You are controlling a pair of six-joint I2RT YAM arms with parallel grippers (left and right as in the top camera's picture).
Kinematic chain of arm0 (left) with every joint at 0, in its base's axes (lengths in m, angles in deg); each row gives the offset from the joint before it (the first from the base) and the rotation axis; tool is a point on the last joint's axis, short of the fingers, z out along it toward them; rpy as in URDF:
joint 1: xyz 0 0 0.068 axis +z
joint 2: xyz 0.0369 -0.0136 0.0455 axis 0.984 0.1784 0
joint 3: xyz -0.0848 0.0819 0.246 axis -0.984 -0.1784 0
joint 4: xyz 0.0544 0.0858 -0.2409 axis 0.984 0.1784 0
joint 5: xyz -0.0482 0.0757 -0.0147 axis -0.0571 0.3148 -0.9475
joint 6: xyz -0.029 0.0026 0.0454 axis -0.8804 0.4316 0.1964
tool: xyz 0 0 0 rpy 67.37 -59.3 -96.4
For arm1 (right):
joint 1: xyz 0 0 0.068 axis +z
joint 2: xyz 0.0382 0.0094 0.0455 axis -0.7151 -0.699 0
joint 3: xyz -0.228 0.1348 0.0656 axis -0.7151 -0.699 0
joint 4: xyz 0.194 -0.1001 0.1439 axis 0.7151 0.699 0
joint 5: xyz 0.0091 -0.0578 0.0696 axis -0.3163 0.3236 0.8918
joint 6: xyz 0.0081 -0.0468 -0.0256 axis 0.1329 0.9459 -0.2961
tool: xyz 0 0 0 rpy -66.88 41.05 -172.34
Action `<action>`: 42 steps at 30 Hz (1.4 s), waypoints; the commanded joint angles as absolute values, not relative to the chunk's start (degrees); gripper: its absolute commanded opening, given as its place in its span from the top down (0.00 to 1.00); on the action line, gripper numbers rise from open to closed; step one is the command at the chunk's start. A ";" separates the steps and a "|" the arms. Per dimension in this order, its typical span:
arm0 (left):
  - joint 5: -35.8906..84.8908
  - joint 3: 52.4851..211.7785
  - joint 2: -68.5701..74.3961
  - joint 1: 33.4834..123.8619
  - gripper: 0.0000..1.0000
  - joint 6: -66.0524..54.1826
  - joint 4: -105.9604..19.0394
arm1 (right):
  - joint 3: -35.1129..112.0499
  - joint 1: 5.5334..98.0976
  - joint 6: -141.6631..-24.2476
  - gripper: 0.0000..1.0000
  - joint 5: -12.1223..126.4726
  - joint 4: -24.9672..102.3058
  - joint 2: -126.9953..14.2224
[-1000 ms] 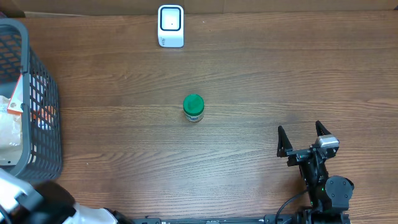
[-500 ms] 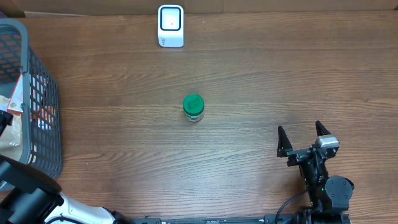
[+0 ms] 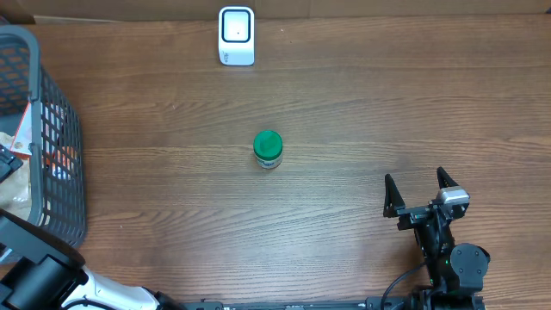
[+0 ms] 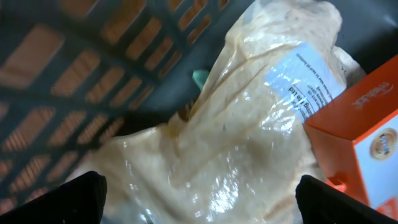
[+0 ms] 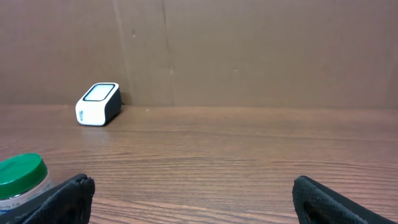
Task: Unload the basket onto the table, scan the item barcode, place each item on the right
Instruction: 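Reach the left gripper into the basket toward the paper bag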
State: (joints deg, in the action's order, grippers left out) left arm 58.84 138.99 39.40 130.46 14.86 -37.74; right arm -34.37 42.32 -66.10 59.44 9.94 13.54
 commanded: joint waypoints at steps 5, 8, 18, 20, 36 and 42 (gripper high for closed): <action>59.51 136.61 39.97 130.70 0.00 27.15 -40.91 | -34.94 42.10 -66.26 0.00 59.70 9.63 14.16; 57.79 136.61 41.13 130.70 0.00 27.80 -40.85 | -34.94 42.10 -66.26 0.00 59.70 9.63 14.16; 54.77 136.61 46.29 130.16 0.03 27.95 -40.28 | -34.94 42.10 -66.26 0.00 59.70 9.63 14.16; 54.14 136.59 46.35 130.16 0.07 27.95 -40.21 | -34.94 42.10 -66.26 0.00 59.70 9.63 14.16; 54.03 136.81 44.91 130.16 0.56 27.52 -38.90 | -34.94 42.10 -66.26 0.00 59.70 9.63 14.16; 54.14 137.27 40.78 130.16 0.64 27.52 -38.27 | -34.94 42.10 -66.26 0.00 59.70 9.61 14.16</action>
State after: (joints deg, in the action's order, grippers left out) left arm 54.29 136.94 44.71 130.33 27.52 -38.64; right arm -34.37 42.32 -66.08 59.44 9.96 13.54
